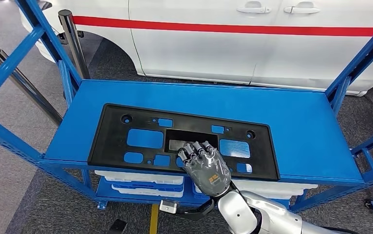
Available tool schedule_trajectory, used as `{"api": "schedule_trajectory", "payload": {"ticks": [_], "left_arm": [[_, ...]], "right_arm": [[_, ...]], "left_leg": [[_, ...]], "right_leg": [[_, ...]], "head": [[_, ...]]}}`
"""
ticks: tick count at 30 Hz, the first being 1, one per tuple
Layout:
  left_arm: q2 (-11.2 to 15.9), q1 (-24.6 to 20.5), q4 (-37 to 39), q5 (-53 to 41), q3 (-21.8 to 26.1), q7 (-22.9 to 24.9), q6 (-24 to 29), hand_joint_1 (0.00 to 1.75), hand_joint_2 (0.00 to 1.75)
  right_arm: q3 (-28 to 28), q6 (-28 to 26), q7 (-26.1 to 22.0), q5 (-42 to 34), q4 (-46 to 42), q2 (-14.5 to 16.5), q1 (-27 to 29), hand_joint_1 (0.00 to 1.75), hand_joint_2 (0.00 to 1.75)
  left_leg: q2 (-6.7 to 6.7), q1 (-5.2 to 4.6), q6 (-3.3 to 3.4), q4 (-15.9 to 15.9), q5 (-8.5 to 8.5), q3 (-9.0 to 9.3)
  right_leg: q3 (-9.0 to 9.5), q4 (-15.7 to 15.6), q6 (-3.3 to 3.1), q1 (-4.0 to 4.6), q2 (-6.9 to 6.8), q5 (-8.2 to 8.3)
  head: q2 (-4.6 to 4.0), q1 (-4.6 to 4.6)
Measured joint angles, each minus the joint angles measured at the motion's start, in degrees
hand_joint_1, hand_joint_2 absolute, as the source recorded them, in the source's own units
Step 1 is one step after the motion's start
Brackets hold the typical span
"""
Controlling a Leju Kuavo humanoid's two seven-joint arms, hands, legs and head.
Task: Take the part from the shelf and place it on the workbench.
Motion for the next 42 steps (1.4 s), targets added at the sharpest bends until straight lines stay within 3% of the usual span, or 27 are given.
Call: {"api": "schedule_trajectory", "payload": {"ticks": [7, 12, 19, 21, 24, 25, 26, 27, 30, 32, 35, 37, 39, 40, 41, 42], "left_arm": [[0.0, 0.2, 0.0, -0.2, 0.1, 2.1, 3.6, 0.00, 1.75], [0.0, 0.2, 0.0, -1.0, 0.0, 3.7, 6.2, 0.00, 1.75], [0.0, 0.2, 0.0, -1.8, 0.0, 4.7, 7.1, 0.00, 1.75], [0.0, 0.1, 0.0, -1.9, 0.0, 4.8, 7.1, 0.00, 1.75], [-0.1, 0.1, 0.0, -2.0, 0.0, 4.9, 7.0, 0.00, 1.75], [-0.1, 0.2, 0.0, -2.0, 0.0, 5.0, 7.0, 0.00, 1.75], [-0.1, 0.2, 0.0, -2.0, 0.0, 5.0, 6.9, 0.00, 1.75], [-0.1, 0.2, 0.0, -2.1, 0.0, 5.0, 6.9, 0.00, 1.75], [0.0, 0.2, 0.0, -2.2, -0.1, 5.1, 6.8, 0.00, 1.75], [0.0, 0.2, 0.0, -2.2, -0.1, 5.1, 6.9, 0.00, 1.75], [0.0, 0.3, 0.0, -2.1, -0.1, 5.1, 6.9, 0.00, 1.75], [0.0, 0.4, 0.0, -2.2, -0.1, 5.1, 6.9, 0.00, 1.75], [0.0, 0.4, 0.0, -2.3, -0.1, 5.1, 6.9, 0.00, 1.75], [0.0, 0.4, 0.0, -2.3, -0.1, 5.1, 6.9, 0.00, 1.75], [0.0, 0.4, 0.0, -2.3, -0.1, 5.0, 6.9, 0.00, 1.75], [0.0, 0.4, 0.0, -2.4, -0.1, 5.0, 6.9, 0.00, 1.75]], "right_arm": [[0.0, 0.0, 0.7, 0.0, -0.1, 0.0, 0.4, 1.75, 1.75], [-1.5, 0.0, -1.4, 0.0, 0.1, 0.0, 2.6, 1.75, 1.75], [-7.2, -0.4, -5.4, 0.0, 0.8, 0.7, 6.2, 1.75, 1.75], [-8.9, -0.7, -6.3, 0.0, 0.9, 1.0, 7.1, 1.75, 1.75], [-11.1, -1.1, -7.2, 0.0, 1.4, 1.3, 8.5, 1.75, 1.75], [-11.8, -1.1, -7.5, 0.0, 1.6, 1.5, 8.9, 1.75, 1.75], [-12.4, -1.1, -7.7, 0.0, 1.8, 1.7, 9.3, 1.75, 1.75], [-12.9, -1.1, -7.8, 0.0, 2.0, 1.9, 9.6, 1.75, 1.75], [-14.5, -1.1, -7.6, 0.0, 2.5, 2.4, 9.7, 1.75, 1.75], [-15.1, -1.0, -7.3, 0.0, 2.7, 2.7, 9.7, 1.75, 1.75], [-15.4, -1.0, -7.0, 0.0, 3.0, 3.0, 9.7, 1.75, 1.75], [-15.5, -1.0, -6.4, 0.0, 3.1, 3.2, 9.6, 1.75, 1.75], [-15.5, -1.0, -6.0, 0.0, 3.4, 3.4, 9.7, 1.75, 1.75], [-15.5, -1.0, -5.9, 0.0, 3.6, 3.5, 9.7, 1.75, 1.75], [-15.6, -1.0, -6.0, 0.0, 3.8, 3.6, 9.8, 1.75, 1.75], [-15.6, -1.0, -6.2, 0.0, 4.0, 3.7, 9.8, 1.75, 1.75]], "left_leg": [[0.00, 0.00, 0.00, 0.0, 0.00, 0.00], [-0.01, 0.00, 0.00, 0.0, 0.00, -0.01], [0.03, -0.12, 0.93, -0.2, 0.27, 0.09], [0.21, 0.25, 1.42, -1.1, 0.94, 0.34], [0.35, 0.42, 1.71, -1.3, 1.27, 0.12], [0.37, 0.45, 1.67, -1.2, 1.29, -0.03], [0.37, 0.51, 1.60, -1.1, 1.32, -0.18], [0.37, 0.63, 1.47, -0.8, 1.32, -0.36], [0.23, 0.95, 0.42, 0.4, 1.16, -1.15], [0.05, 0.82, -0.52, 0.8, 1.39, -1.60], [0.00, 0.99, -1.67, 1.3, 1.37, -2.40], [0.13, 1.17, -2.03, 4.6, -2.11, -3.84], [0.20, 1.11, -2.10, 11.6, -7.35, -5.83], [0.20, 1.06, -2.04, 14.9, -9.06, -6.45], [0.20, 0.96, -1.87, 16.7, -9.62, -6.32], [0.20, 0.83, -1.56, 16.5, -9.05, -5.22]], "right_leg": [[-0.01, 0.0, 0.00, 0.00, 0.00, 0.00], [0.00, 0.0, 0.00, 0.00, -0.01, 0.00], [0.14, -0.2, 0.77, -0.46, -0.01, 0.06], [-0.56, 1.9, 1.06, -0.45, -0.06, -1.84], [-4.66, 12.1, 1.43, -0.76, -0.09, -7.80], [-5.76, 14.9, 1.59, -0.93, -0.10, -8.69], [-6.08, 16.0, 1.76, -1.11, -0.13, -8.53], [-5.18, 14.5, 1.95, -1.34, -0.16, -7.14], [0.36, 4.0, 2.36, -1.75, -0.10, -2.50], [1.10, 1.9, 1.82, -1.51, 0.23, -2.07], [-0.11, 1.9, 0.20, -1.34, 0.27, -1.15], [-1.11, 1.8, -0.95, -1.30, 0.07, -0.28], [-2.26, 1.8, -1.59, -0.96, -0.14, 0.57], [-2.85, 1.9, -1.74, -0.71, -0.21, 0.99], [-3.43, 1.9, -1.87, -0.43, -0.27, 1.40], [-4.00, 2.0, -1.96, -0.14, -0.30, 1.79]], "head": [[0.00, 0.00], [0.00, 0.00], [0.00, -0.01], [0.00, 0.01], [0.00, 0.04], [0.00, 0.05], [0.00, 0.04], [0.00, 0.04], [0.00, 0.01], [0.00, -0.05], [0.00, -0.09], [0.00, -0.14], [0.00, -0.19], [0.00, -0.19], [0.00, -0.19], [0.00, -0.19]]}}
